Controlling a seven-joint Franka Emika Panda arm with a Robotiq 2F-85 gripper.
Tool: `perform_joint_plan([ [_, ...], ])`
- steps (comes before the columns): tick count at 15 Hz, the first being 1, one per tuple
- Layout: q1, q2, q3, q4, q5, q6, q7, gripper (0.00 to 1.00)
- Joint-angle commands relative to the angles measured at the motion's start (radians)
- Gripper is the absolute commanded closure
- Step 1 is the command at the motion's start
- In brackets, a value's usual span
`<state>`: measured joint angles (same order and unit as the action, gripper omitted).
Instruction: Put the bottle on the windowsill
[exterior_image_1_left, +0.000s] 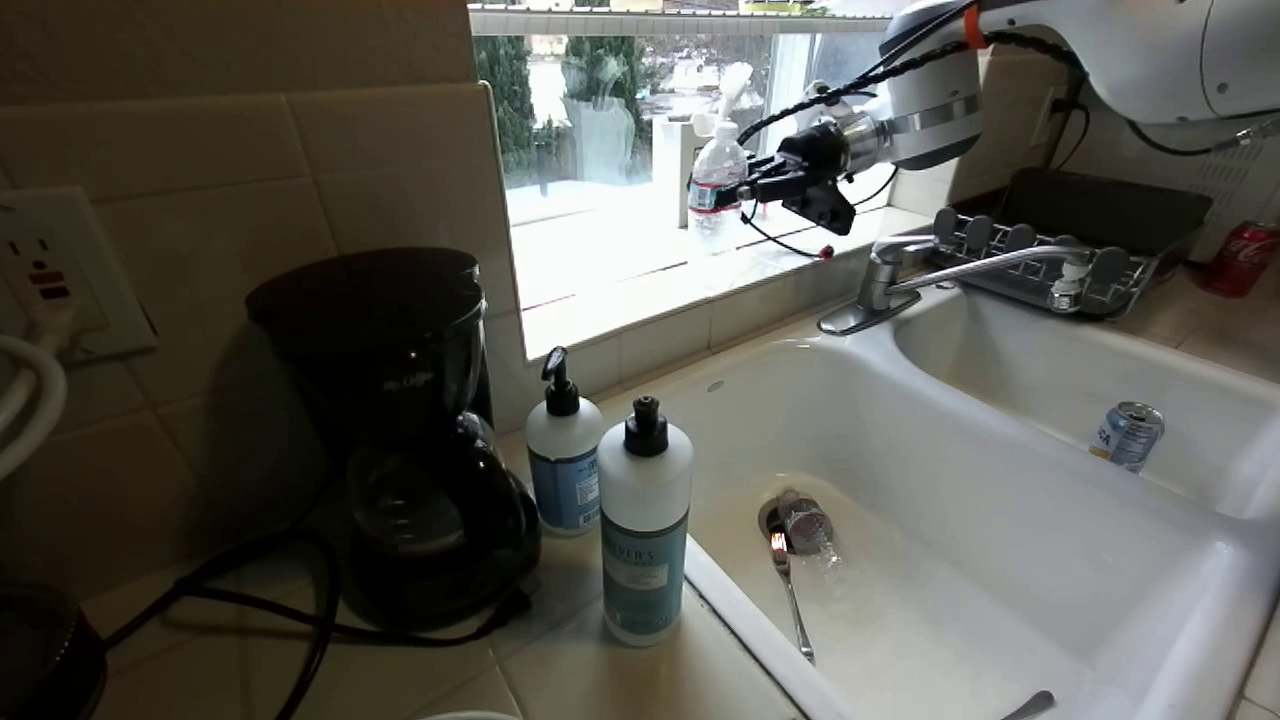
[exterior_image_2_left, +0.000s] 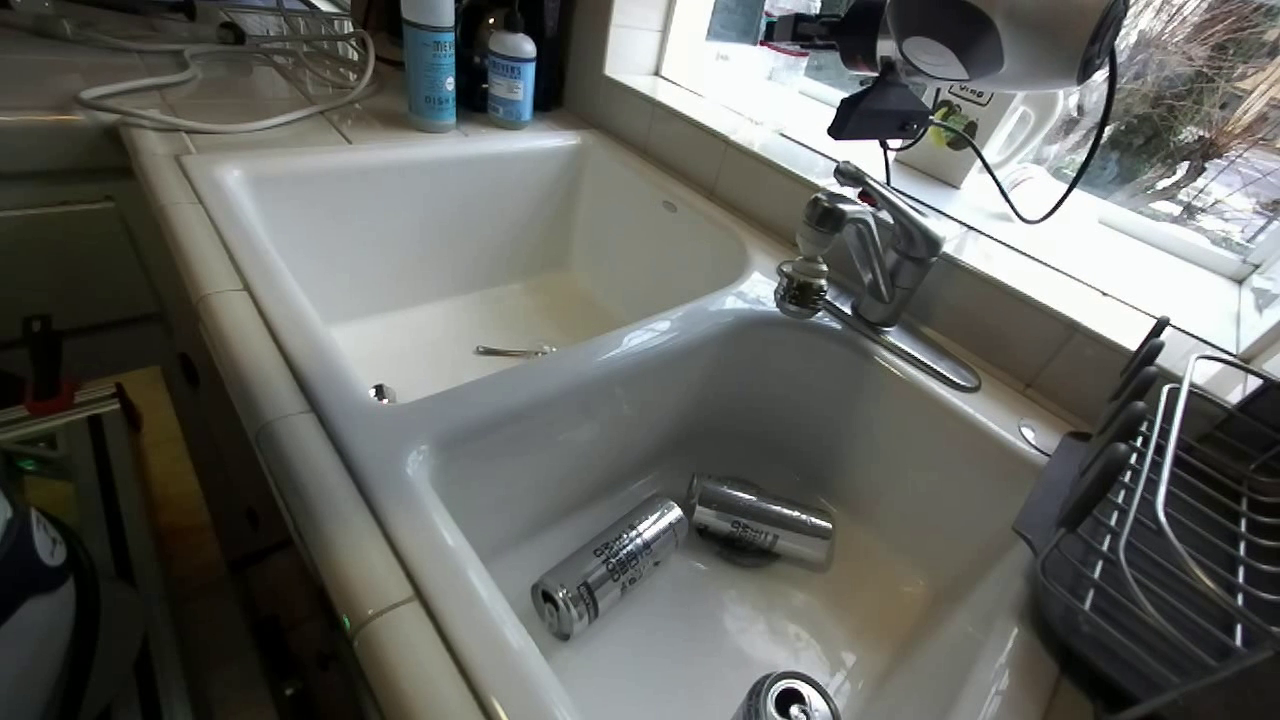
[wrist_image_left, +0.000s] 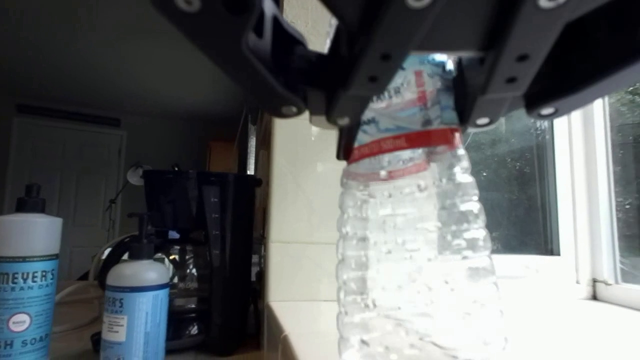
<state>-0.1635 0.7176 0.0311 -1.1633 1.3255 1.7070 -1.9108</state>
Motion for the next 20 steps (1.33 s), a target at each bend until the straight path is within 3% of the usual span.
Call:
perform_joint_plan([
  [1,0.004,0.004,0.013,-0.005,0.042,0.095,-0.011,0.88],
  [11,-0.008,0.052,0.033,0.02,0.049,0.113,0.016,0.88],
  [12,-0.009,0.048,0.031,0.018,0.05,0.114,0.018,0.38],
  [13,-0.009,0.044,0.029,0.013,0.05,0.116,0.018,0.37],
  [18,-0.018,-0.001,0.023,-0.039,0.055,0.136,0.0,0.0],
  [20,-0.024,-0.025,0.023,-0.065,0.061,0.14,-0.011,0.0],
])
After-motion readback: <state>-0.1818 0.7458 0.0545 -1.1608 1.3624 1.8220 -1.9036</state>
